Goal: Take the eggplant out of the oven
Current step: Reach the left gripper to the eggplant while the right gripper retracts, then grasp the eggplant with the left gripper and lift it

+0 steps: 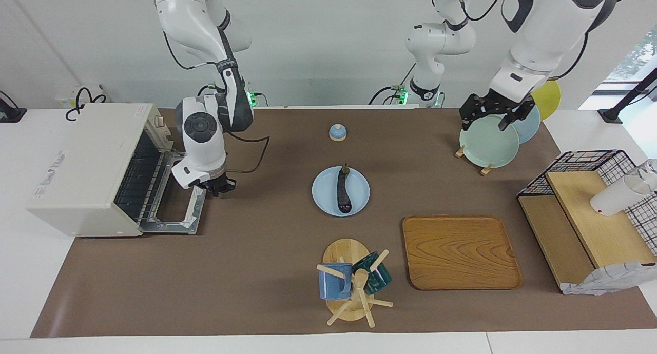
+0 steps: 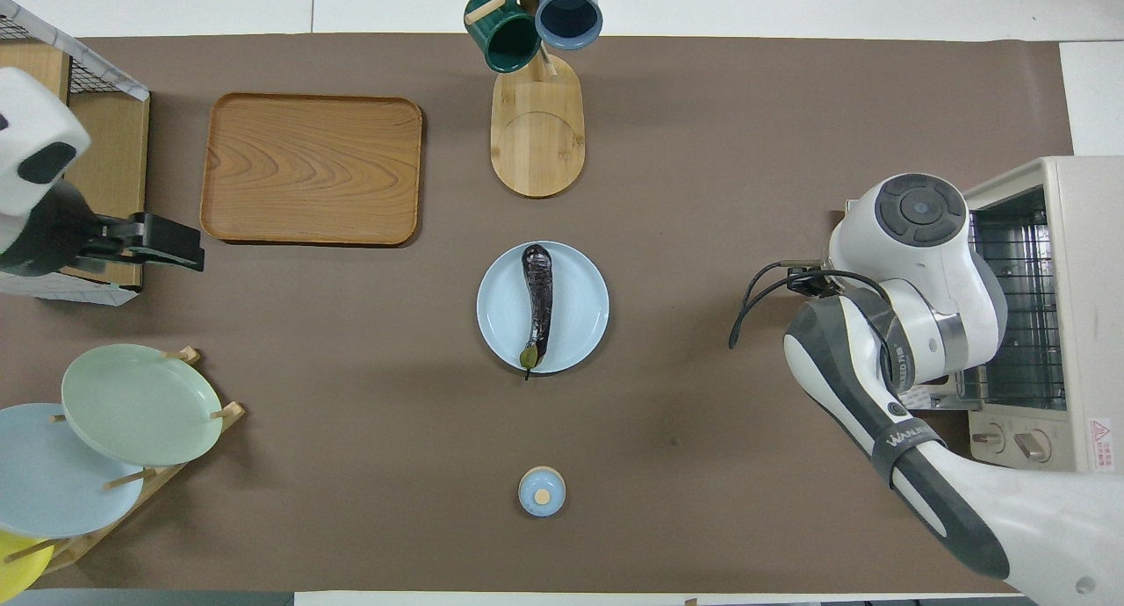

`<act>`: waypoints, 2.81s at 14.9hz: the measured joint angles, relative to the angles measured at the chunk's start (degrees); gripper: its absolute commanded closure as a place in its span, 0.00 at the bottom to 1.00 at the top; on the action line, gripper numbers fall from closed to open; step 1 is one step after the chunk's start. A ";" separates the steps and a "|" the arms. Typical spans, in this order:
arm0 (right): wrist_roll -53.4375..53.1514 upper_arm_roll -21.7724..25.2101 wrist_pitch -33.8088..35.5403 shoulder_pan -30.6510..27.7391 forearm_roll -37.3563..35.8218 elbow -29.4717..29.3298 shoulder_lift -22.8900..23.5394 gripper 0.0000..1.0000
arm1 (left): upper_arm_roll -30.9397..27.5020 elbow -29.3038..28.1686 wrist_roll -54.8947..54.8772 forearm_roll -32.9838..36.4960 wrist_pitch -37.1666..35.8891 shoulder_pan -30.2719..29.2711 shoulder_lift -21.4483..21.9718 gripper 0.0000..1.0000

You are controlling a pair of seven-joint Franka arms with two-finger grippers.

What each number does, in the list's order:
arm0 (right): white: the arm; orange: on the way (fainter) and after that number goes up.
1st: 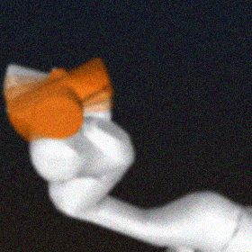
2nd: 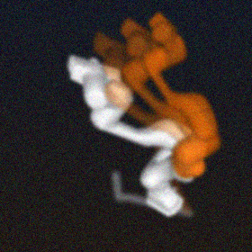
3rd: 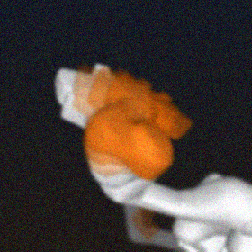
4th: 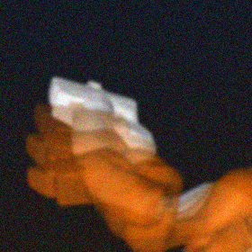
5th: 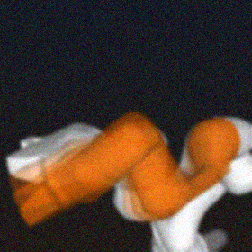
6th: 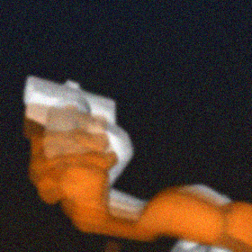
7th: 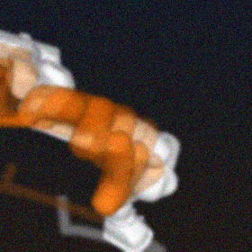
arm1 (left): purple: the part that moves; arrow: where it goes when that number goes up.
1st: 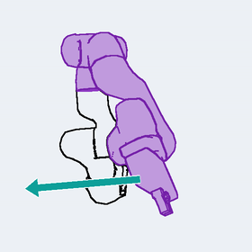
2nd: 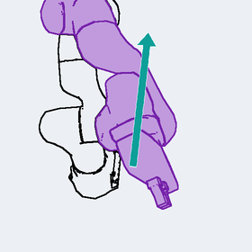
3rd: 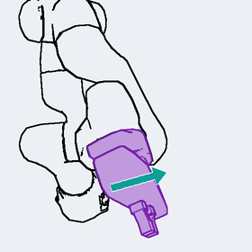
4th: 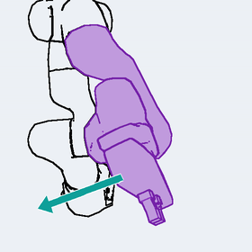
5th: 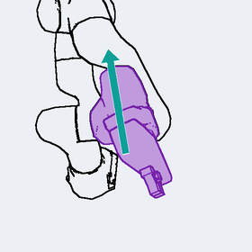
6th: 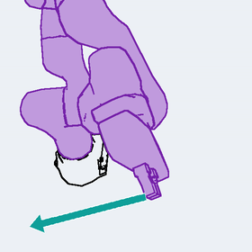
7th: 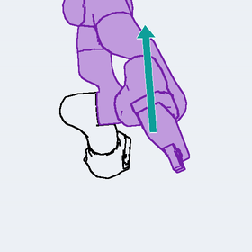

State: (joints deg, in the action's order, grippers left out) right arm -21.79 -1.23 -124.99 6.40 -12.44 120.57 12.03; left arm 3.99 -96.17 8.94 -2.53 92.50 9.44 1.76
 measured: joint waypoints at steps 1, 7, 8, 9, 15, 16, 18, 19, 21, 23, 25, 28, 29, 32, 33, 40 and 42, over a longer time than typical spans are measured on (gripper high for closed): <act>0.00 0.02 0.00 -0.02 0.00 0.30 0.00 1.00 | 0.16 -1.56 3.69 -0.19 2.58 3.04 -0.09 0.00; 3.60 0.18 -0.74 -2.15 0.00 1.72 0.00 1.00 | 0.53 -8.09 19.51 -2.46 19.05 16.82 -7.10 0.00; 3.77 0.20 -1.39 -2.45 0.00 2.06 0.00 1.00 | 0.52 -8.38 21.33 -2.51 22.05 18.29 -9.16 0.00; 3.88 0.21 -1.87 -2.62 0.00 2.45 0.00 1.00 | 0.53 -8.83 22.71 -2.53 24.87 19.67 -11.12 0.00; 6.24 -0.68 1.94 -2.18 -3.79 0.80 -0.29 1.00 | 0.45 -14.62 24.29 -2.61 37.90 24.18 -15.79 0.00; 7.86 -0.81 4.68 -2.11 -3.76 -0.66 -0.69 1.00 | 0.41 -14.75 24.29 -2.61 39.52 24.54 -16.80 0.00; 11.12 -0.46 8.91 -2.03 -3.40 -2.57 -2.62 1.00 | 0.36 -14.83 24.29 -2.61 42.86 25.47 -19.20 0.00; 12.81 0.02 10.36 -2.02 -3.22 -2.99 -4.01 1.00 | 0.37 -14.83 24.30 -2.61 44.23 25.88 -20.34 0.00; 16.53 1.57 12.56 -1.95 -2.52 -3.59 -6.93 1.00 | 0.34 -14.82 24.30 -2.61 45.67 26.33 -21.77 0.00; 20.69 3.84 14.30 -1.96 -2.49 -4.04 -9.92 1.00 | 0.29 -14.82 24.30 -2.61 46.14 26.34 -22.02 0.05; 25.61 6.87 15.19 -2.03 -2.69 -4.52 -12.20 1.00 | 0.23 -14.83 24.29 -2.61 46.33 26.34 -22.03 0.17; 29.44 10.04 15.33 -2.35 -3.64 -4.95 -13.55 0.99 | 0.22 -14.90 24.29 -2.61 46.34 26.34 -22.13 0.28; 29.59 10.35 15.46 -2.38 -3.91 -5.08 -13.61 0.95 | 0.21 -14.96 24.27 -2.61 46.34 26.34 -22.14 0.29; 29.60 10.23 17.58 -2.23 -2.36 -5.98 -13.81 0.68 | 0.08 -15.31 24.21 -2.61 46.37 26.34 -22.17 0.37; 29.60 10.12 19.51 -2.22 -0.37 -6.88 -13.97 0.64 | 0.06 -15.34 24.21 -2.61 46.39 26.34 -22.18 0.55; 29.60 10.08 23.98 -2.22 4.35 -10.10 -15.57 0.00 | -0.32 -14.57 24.19 -2.61 44.17 26.28 -22.05 1.00; 29.60 10.04 23.98 -2.21 4.84 -10.17 -15.57 0.00 | -0.99 -12.28 24.19 -2.61 40.23 25.59 -21.38 1.00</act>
State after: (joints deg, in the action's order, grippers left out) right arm 7.81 8.81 -101.01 4.20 -7.59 110.40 -3.55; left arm 3.01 -108.45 33.13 -5.14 132.72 35.03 -19.62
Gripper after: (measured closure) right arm 0.348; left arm 0.705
